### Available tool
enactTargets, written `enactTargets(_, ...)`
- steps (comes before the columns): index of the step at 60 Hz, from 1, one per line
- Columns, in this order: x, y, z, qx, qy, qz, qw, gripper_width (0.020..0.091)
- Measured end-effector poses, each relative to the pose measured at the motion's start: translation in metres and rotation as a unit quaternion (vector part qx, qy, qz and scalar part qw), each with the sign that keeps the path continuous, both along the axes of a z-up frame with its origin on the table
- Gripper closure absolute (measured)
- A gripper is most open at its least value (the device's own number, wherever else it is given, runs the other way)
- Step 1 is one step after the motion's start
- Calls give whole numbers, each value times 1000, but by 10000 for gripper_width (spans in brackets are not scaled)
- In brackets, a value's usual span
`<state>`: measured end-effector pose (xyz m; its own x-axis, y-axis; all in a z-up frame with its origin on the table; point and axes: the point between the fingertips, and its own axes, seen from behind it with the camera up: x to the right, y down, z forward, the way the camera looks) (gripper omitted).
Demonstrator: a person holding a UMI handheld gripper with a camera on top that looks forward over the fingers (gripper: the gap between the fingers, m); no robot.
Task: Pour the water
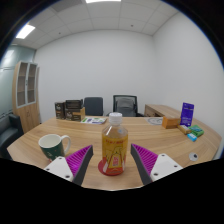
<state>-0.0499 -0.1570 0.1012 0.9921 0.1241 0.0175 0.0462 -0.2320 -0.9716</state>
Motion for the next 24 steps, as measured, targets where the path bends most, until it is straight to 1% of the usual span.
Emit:
enactTargets(6,-8,-50,9,18,15,27,999,263)
enactTargets(16,-10,-124,-10,15,32,32,999,258)
enactTargets(24,-19,-161,-15,13,61,44,997,262)
